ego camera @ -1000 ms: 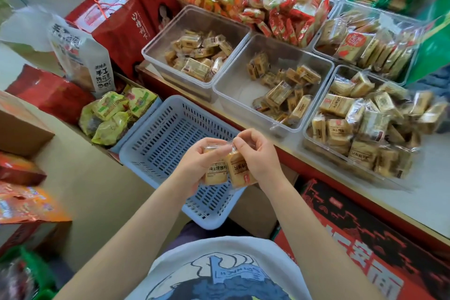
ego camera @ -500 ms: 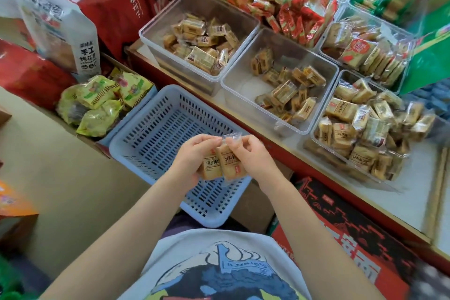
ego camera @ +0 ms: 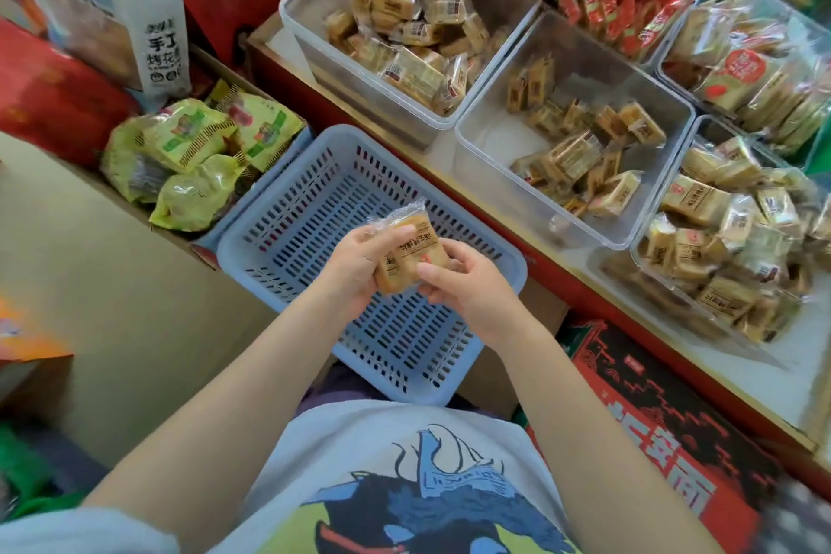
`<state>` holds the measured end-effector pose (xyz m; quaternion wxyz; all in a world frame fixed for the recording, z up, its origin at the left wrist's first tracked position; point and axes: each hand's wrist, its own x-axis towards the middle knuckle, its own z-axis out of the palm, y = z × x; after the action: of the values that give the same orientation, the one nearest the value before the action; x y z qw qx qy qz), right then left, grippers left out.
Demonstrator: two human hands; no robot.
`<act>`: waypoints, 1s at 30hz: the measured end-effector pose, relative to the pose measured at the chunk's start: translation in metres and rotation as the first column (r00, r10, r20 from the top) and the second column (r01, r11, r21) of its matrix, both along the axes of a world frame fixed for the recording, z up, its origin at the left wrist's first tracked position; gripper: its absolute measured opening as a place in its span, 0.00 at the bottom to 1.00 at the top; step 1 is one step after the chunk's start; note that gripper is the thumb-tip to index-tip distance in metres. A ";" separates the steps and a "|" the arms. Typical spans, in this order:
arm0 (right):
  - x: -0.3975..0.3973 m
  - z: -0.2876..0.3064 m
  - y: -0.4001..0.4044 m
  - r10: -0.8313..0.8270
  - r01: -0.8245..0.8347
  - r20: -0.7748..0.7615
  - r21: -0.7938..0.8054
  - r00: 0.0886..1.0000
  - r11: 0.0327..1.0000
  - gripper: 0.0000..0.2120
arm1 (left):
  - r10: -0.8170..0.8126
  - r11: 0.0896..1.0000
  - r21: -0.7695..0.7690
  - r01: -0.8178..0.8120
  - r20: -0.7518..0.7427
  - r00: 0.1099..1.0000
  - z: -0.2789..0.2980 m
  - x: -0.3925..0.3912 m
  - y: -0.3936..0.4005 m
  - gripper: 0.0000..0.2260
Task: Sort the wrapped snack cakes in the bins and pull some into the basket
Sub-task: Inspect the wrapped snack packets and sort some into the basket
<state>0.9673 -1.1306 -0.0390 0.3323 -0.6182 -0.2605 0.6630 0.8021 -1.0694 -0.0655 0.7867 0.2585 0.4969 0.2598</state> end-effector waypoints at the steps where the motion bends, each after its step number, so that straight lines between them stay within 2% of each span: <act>1: -0.001 -0.002 0.003 -0.043 0.041 -0.021 -0.047 0.999 0.998 0.17 | 0.016 1.000 -0.017 -0.016 0.000 1.000 -0.003 -0.002 0.003 0.21; 4: -0.005 -0.005 0.008 -0.155 0.129 -0.137 -0.181 0.978 0.975 0.16 | 0.067 0.994 -0.085 -0.067 0.003 0.998 -0.007 -0.003 0.009 0.18; 6: -0.006 -0.006 0.009 -0.181 0.150 -0.136 -0.213 0.974 0.965 0.17 | 0.073 0.992 -0.105 -0.072 0.007 0.997 -0.008 -0.003 0.012 0.18; 8: -0.006 -0.004 0.009 -0.185 0.158 -0.109 -0.215 0.977 0.964 0.16 | 0.082 0.990 -0.116 -0.081 0.009 0.997 -0.007 -0.002 0.015 0.23; 10: -0.003 -0.002 0.008 -0.179 0.160 -0.089 -0.190 0.980 0.969 0.11 | 0.055 0.993 -0.106 -0.055 -0.003 0.999 -0.003 0.002 0.018 0.25; 13: 0.010 0.001 0.008 -0.235 0.228 -0.052 -0.107 0.971 0.968 0.04 | -0.003 0.995 -0.095 0.003 0.003 1.000 0.004 0.012 0.023 0.22; 17: 0.022 0.008 0.010 -0.259 0.259 -0.069 -0.010 0.964 0.966 0.09 | 0.009 0.997 -0.082 -0.011 -0.029 1.000 0.011 0.025 0.032 0.19; 21: 0.028 0.011 0.014 -0.277 0.281 -0.089 0.037 0.957 0.959 0.09 | 0.047 0.993 -0.107 -0.049 -0.020 0.999 0.012 0.035 0.038 0.17; 26: 0.050 0.015 0.018 -0.429 0.450 -0.264 0.020 0.864 0.893 0.11 | 0.033 0.986 -0.165 -0.023 0.057 0.998 0.012 0.031 0.046 0.19; 30: 0.065 0.015 0.021 -0.435 0.449 -0.163 0.061 0.886 0.891 0.11 | 0.001 0.983 -0.182 0.012 0.070 0.998 0.013 0.029 0.048 0.18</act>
<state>1.0327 -1.1093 -0.0235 0.5222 -0.5946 -0.1197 0.5995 0.8316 -1.0210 -0.0522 0.8246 0.1777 0.4900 0.2199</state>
